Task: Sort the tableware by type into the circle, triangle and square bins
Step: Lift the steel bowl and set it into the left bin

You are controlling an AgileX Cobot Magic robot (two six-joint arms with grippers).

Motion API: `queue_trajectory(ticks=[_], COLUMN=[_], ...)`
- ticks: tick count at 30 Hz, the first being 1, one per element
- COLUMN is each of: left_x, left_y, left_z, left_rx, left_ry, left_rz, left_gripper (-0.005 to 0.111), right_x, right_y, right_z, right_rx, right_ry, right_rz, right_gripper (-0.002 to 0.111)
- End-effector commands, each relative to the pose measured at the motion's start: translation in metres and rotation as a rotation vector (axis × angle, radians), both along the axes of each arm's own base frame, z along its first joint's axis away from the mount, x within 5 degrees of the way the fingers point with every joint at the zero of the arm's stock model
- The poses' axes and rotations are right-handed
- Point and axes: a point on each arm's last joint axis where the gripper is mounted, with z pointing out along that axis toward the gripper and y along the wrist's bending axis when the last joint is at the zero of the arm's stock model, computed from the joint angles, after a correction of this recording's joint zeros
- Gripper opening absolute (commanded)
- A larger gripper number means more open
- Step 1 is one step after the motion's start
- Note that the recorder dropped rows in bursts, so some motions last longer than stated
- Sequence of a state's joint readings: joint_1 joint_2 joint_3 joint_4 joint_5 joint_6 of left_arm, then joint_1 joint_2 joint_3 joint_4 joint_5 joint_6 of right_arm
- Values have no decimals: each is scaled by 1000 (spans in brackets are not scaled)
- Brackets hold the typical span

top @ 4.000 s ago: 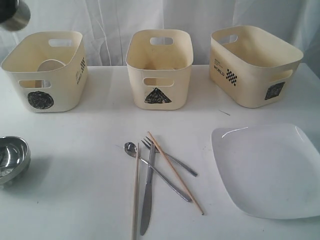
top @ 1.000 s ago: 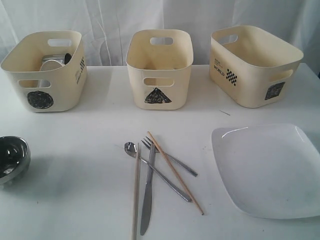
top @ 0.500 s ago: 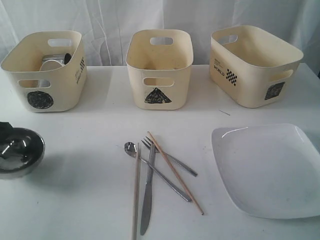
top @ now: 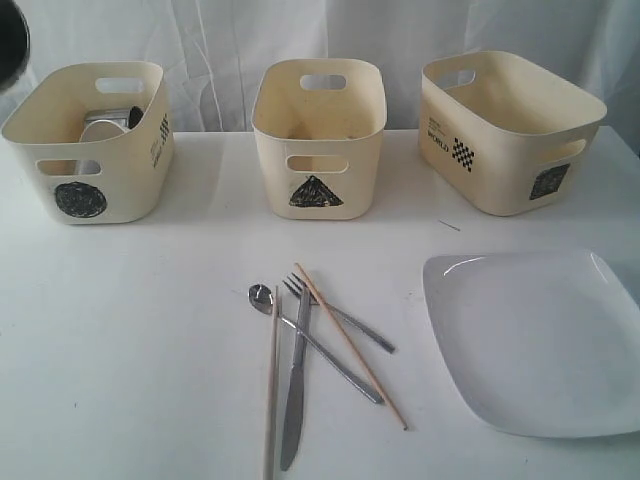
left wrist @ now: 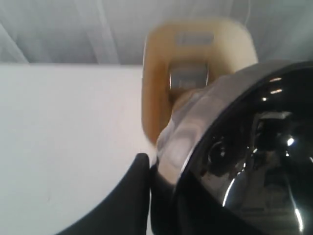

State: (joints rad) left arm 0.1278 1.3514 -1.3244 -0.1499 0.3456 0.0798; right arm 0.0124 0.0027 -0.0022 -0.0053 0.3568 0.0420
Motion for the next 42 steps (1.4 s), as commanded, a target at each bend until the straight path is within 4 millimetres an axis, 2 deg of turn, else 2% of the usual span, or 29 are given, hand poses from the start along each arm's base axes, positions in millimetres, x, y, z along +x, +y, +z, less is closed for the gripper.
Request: queue_trajectory(ticks=[1,3,6,10,17,20,24,29,33,37,39,40,42], left_x=[8,20,45,90,166,182,191,190,190,183,176,172,161], left_y=[3,9,20,27,16,16,15,11,8,6,7,7,11], left_z=[29,30,20,-10,-82,-109,-131,-136,-136,-116,-98,-89,-65], left_rx=[-109,-112,-158,-208,-79,-132,-120,-70,-142,-138,-117,-106,-77], left_ry=[-306,-414,-553,-652,-488,-430,-374,-332,-310,-337,-367,-378,-396], left_rz=[81,130,213,226,-15,-25,-47,-108,-113,-139,-138,-129,-81], left_gripper=[0,0,0,0,16,23,35,52,54,54,53,51,39], right_x=[0,0,0,0,0,0,0,0,0,0,0,0,0], right_y=[0,0,0,0,0,0,0,0,0,0,0,0,0], right_z=[0,0,0,0,0,0,0,0,0,0,0,0,0], right_rx=[-2,-2,0,0,0,0,0,0,0,0,0,0,0], right_ry=[-8,-8,-8,-8,-8,-8,-8,-8,-8,-8,-8,-8,-8], right_rz=[-6,-6,-6,-6,-6,-6,-6,-6,-6,-6,-6,-6,-6], right_gripper=[0,0,0,0,0,0,0,0,0,0,0,0,0])
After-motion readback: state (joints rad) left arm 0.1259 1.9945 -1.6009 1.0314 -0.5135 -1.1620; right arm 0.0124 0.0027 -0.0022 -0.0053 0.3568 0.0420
